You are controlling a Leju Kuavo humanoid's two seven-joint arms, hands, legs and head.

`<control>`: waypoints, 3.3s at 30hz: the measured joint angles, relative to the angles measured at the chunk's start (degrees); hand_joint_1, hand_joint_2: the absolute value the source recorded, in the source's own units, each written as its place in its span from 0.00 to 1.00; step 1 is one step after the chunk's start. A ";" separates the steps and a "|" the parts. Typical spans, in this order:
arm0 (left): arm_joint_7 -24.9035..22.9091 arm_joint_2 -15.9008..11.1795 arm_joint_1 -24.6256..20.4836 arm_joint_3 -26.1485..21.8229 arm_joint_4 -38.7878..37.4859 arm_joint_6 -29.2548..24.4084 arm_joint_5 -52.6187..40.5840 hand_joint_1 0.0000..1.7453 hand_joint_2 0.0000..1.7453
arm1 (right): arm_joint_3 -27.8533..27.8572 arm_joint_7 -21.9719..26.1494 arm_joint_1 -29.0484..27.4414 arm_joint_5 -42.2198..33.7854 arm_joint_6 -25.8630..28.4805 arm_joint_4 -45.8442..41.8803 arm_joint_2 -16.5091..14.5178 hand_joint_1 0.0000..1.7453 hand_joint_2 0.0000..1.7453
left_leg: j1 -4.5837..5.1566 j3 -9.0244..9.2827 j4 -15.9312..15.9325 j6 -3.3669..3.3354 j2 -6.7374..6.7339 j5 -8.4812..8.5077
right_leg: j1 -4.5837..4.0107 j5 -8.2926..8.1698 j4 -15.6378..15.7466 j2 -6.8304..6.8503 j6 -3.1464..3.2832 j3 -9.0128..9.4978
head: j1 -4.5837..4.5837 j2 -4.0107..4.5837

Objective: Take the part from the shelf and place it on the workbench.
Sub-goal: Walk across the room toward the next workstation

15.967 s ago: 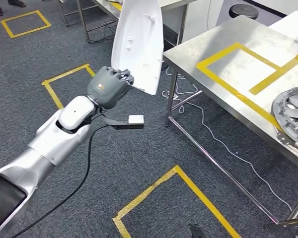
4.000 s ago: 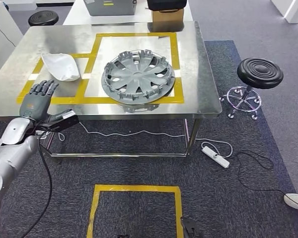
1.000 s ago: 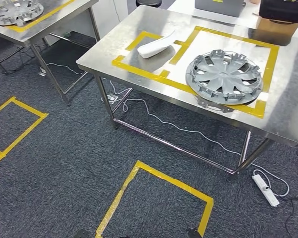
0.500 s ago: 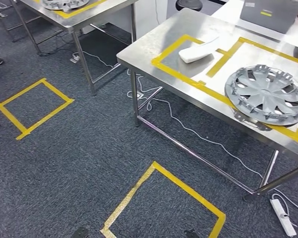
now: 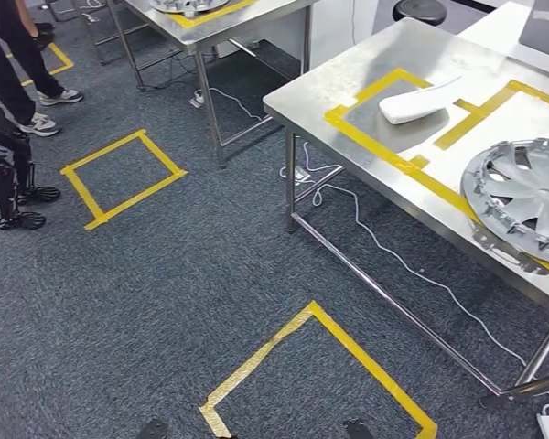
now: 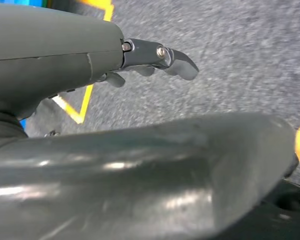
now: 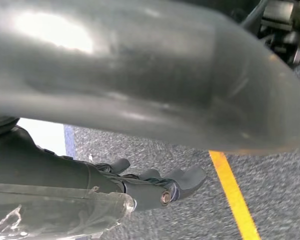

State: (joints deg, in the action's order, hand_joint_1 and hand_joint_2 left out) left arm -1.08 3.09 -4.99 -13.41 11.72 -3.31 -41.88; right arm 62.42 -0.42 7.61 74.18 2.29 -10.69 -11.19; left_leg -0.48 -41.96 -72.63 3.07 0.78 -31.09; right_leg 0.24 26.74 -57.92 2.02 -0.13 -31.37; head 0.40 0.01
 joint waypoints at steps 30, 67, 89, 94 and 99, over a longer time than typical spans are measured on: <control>0.41 0.32 0.50 -0.17 -0.03 -0.79 -0.23 0.00 0.00 | 0.04 -0.08 -0.73 0.02 0.17 0.00 0.07 0.00 0.00 | 0.19 -0.05 0.04 -0.09 0.11 -0.41 | 0.09 0.04 -0.20 -0.74 0.03 -0.30 | -0.14 0.01; 0.51 0.36 0.63 -1.56 -0.05 -0.73 -1.96 0.00 0.00 | 0.07 -0.09 -0.58 0.44 0.26 0.00 0.07 0.00 0.00 | 0.40 9.37 15.54 -0.97 -5.54 6.04 | -0.79 0.40 -0.37 3.74 -1.04 -0.02 | -0.32 0.01; 0.32 0.43 0.64 -1.58 -0.05 -0.62 -2.71 0.00 0.00 | 0.09 -0.35 -0.51 0.41 0.26 0.00 0.05 0.00 0.00 | -0.03 4.01 7.17 -0.26 1.29 1.67 | 0.27 -0.06 -0.38 -2.68 -0.15 -0.39 | -0.60 0.01; 0.32 0.50 0.81 -1.58 -0.05 -0.62 -2.69 0.00 0.00 | 0.09 -0.37 -0.60 0.41 0.25 0.00 0.05 0.00 0.00 | 0.01 3.54 5.23 -0.33 -0.76 3.35 | -0.06 0.25 -0.39 1.21 -0.06 -0.19 | -0.52 0.01; 0.29 0.60 0.35 -1.58 -0.05 -0.66 -2.71 0.00 0.00 | 0.09 -0.41 -0.54 0.35 0.24 0.00 0.07 0.00 0.00 | 0.76 8.80 15.88 -1.78 -4.51 6.36 | -0.83 0.99 -0.49 4.25 -1.33 0.47 | -0.48 0.00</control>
State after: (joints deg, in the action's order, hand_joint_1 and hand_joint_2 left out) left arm -0.79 3.68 -4.63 -14.99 11.67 -3.97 -44.59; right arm 62.51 -0.83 7.07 74.54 2.53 -10.69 -11.13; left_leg 0.29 -33.16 -56.75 1.29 -3.73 -24.72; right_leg -0.59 27.73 -58.41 6.27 -1.46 -30.90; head -0.08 0.01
